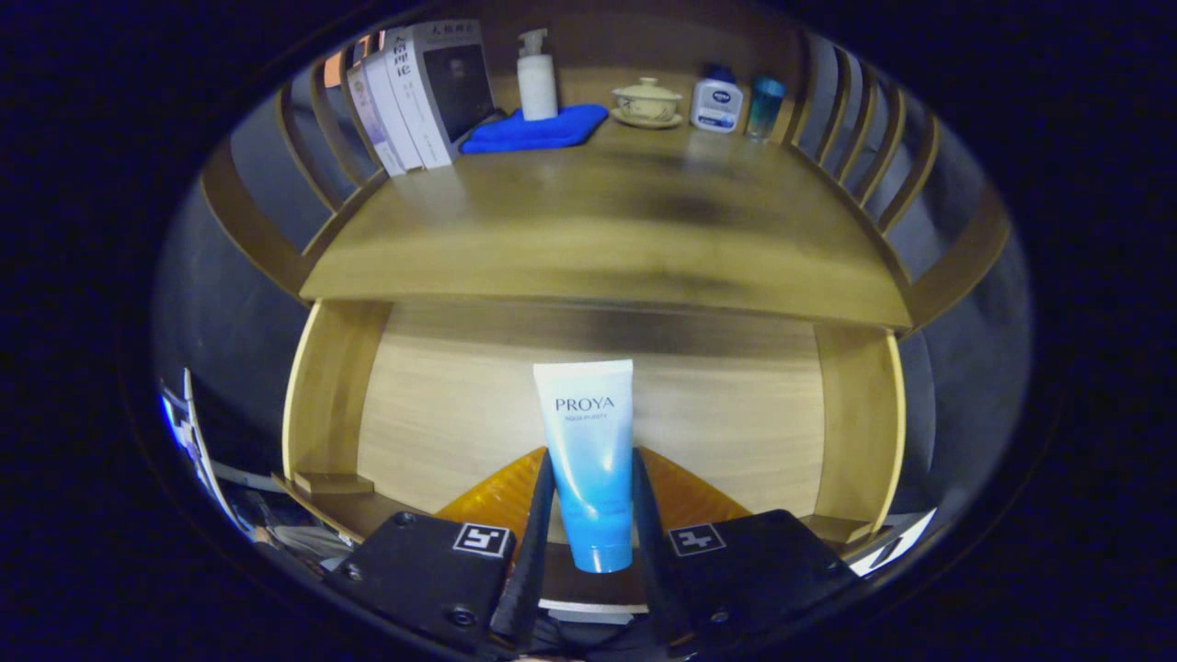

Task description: Pull open the drawer, take out the items inside it, and place them on the countertop above the cabinet.

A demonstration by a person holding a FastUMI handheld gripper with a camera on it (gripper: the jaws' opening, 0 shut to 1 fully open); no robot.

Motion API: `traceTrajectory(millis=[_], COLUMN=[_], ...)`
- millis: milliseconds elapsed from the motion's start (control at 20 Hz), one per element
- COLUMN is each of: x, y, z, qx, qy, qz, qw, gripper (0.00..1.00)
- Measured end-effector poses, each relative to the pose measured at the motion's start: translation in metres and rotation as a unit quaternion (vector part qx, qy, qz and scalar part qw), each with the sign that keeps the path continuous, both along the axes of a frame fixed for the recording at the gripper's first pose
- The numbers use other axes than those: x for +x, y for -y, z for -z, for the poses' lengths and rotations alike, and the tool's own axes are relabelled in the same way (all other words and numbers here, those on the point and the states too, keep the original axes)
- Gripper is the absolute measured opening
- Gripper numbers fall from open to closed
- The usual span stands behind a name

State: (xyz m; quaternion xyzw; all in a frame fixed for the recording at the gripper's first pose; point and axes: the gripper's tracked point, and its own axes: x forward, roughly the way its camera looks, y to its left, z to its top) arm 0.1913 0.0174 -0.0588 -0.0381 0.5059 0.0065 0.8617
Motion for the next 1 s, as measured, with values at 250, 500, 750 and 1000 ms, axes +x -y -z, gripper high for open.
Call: traceTrajectory(millis=[250,500,750,1000], x=[0.018,0.051,0.087,0.121], y=[-0.005,-0.006,0.0,-0.003], z=[-0.034,-0.051,-0.064,-0.068], qx=[0.005,0.01,0.014,0.024], qy=[0.028,0.04,0.042,0.048], qz=[0.007,0.034,0.055,0.056], qw=[1.0,0.999,0.998,0.997], gripper=[0.49,0.49,0.49,0.49])
